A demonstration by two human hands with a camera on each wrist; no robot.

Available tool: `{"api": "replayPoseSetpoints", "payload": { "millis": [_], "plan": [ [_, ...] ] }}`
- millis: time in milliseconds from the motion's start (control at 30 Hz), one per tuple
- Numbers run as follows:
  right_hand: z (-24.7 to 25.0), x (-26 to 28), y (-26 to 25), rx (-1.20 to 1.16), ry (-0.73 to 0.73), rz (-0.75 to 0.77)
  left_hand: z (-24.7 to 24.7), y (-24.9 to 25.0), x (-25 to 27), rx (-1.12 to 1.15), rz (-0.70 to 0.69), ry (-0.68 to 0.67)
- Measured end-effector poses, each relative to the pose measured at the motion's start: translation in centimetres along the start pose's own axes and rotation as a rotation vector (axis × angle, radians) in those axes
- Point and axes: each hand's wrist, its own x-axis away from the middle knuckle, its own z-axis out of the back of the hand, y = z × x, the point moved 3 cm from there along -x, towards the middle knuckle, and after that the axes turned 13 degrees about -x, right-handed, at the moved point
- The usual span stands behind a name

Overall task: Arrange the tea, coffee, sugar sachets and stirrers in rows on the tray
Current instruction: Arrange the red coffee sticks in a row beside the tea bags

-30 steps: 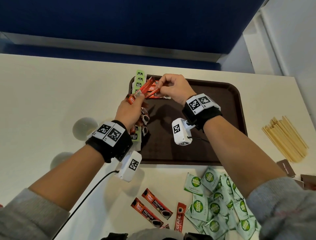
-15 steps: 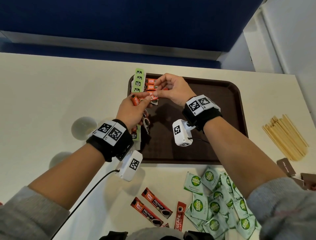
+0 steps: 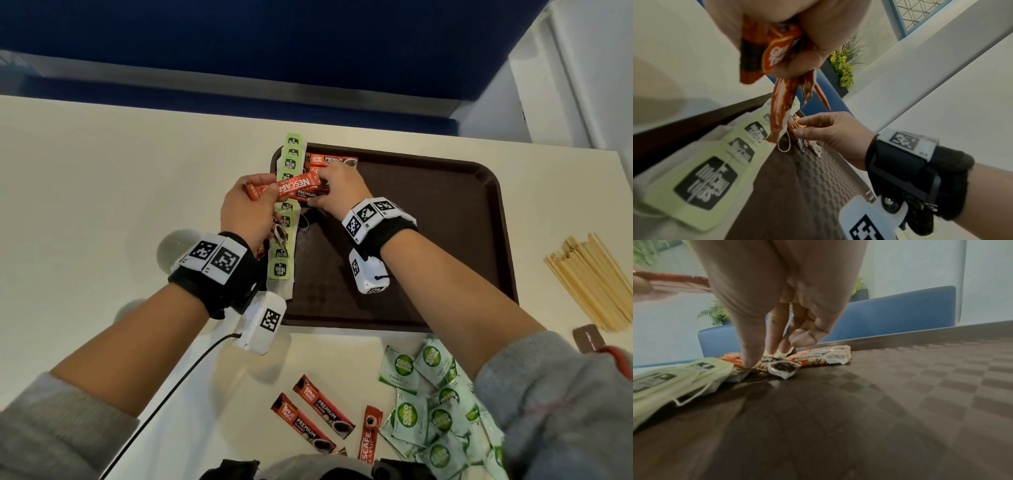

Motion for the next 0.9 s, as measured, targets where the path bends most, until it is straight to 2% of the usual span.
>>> {"api": "replayPoseSetpoints", "payload": {
  "millis": [333, 467, 600, 800, 900],
  "plan": [
    [-0.5, -0.3, -0.1, 0.057, -0.014, 0.019, 0.0, -0.2, 0.2, 0.016, 0.004, -0.018],
    [-0.1, 0.0, 0.1, 0.005, 0.020, 0.053, 0.2, -0.1, 0.3, 0.013, 0.007, -0.011],
    [0.9, 0.6, 1.6, -0.034, 0.068, 0.017, 0.1, 0.0, 0.3, 0.010, 0.017, -0.009],
    [1.4, 1.8, 3.5, 0.041, -0.019, -0.025, -0.5, 0.4, 0.7, 0.007, 0.024, -0.021],
    [1.5, 2.2, 3.9, 0.051, -0.007, -0.025, -0.6, 0.5, 0.7, 0.014, 0.023, -0.016]
  ]
}}
